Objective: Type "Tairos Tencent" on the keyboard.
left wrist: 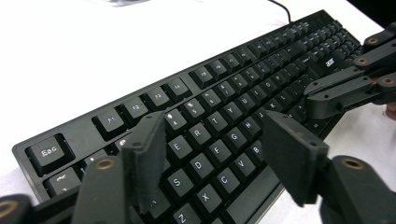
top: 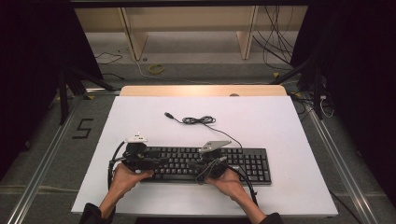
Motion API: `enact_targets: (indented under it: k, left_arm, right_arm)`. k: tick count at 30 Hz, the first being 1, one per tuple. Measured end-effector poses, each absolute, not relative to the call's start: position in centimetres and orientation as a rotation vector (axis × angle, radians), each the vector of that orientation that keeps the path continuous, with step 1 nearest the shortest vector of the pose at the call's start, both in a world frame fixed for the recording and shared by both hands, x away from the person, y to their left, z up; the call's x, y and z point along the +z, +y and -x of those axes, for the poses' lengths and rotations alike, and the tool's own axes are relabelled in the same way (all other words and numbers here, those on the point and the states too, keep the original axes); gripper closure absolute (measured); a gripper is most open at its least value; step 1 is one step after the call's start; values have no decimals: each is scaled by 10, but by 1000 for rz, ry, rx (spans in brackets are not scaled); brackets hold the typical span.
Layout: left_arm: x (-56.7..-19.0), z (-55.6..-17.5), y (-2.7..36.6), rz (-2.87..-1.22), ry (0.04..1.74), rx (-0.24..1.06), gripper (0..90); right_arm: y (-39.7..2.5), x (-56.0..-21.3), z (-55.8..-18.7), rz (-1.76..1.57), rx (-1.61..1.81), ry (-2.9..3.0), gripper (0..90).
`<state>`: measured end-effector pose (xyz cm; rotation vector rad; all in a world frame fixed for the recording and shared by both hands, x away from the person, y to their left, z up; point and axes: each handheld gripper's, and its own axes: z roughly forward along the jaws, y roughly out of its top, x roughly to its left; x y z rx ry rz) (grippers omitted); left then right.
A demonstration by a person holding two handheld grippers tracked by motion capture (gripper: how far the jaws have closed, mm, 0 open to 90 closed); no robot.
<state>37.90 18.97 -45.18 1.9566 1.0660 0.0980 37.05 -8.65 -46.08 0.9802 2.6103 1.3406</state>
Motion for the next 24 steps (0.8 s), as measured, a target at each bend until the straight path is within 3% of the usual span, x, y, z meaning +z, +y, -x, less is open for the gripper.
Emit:
enact_targets:
  k: [24]
  left_arm:
    - [-451, -364, 200, -1900, 1046, 117, 329]
  right_arm:
    - [-78, -469, -368, -970, 1300, 2644, 885]
